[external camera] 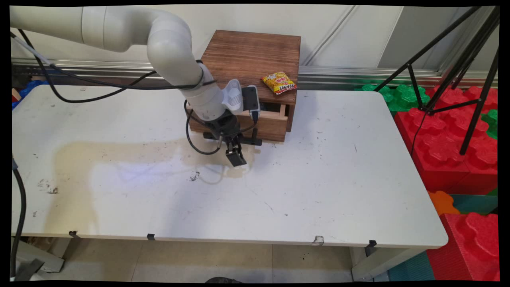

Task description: Open the drawer

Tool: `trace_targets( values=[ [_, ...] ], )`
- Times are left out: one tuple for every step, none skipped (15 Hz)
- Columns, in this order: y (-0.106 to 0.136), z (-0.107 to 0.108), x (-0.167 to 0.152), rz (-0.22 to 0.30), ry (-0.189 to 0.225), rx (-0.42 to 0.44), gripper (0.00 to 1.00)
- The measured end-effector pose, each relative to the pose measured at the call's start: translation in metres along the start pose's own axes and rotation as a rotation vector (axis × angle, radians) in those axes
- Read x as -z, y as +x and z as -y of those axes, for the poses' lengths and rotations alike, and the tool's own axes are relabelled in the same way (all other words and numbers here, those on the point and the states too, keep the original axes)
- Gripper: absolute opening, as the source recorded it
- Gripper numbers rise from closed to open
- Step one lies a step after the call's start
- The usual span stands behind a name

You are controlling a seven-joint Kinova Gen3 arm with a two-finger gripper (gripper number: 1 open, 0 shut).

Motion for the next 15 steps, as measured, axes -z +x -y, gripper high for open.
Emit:
trace_targets(
  values=[
    [0.000,-0.002,0.001,0.002,-0.004,0.001,1.00],
    [-0.001,-0.006,0.001,0.005,-0.010,0.002,1.00],
    [-0.002,-0.009,0.002,0.007,-0.014,0.003,1.00],
    [-0.003,-0.012,0.003,0.010,-0.019,0.004,1.00],
    [-0.003,-0.015,0.004,0.011,-0.023,0.005,1.00],
    [-0.004,-0.019,0.005,0.013,-0.027,0.006,1.00],
    [-0.004,-0.021,0.005,0.015,-0.030,0.007,1.00],
    [-0.005,-0.025,0.007,0.018,-0.034,0.008,1.00],
    [-0.005,-0.029,0.008,0.021,-0.038,0.009,1.00],
    [-0.006,-0.034,0.009,0.025,-0.042,0.012,1.00],
    [-0.006,-0.038,0.010,0.028,-0.046,0.015,1.00],
    [-0.006,-0.040,0.011,0.031,-0.048,0.016,1.00],
    [-0.007,-0.044,0.012,0.034,-0.051,0.018,1.00],
    [-0.007,-0.047,0.013,0.036,-0.053,0.020,1.00],
    [-0.008,-0.051,0.014,0.039,-0.057,0.022,1.00]
  ],
)
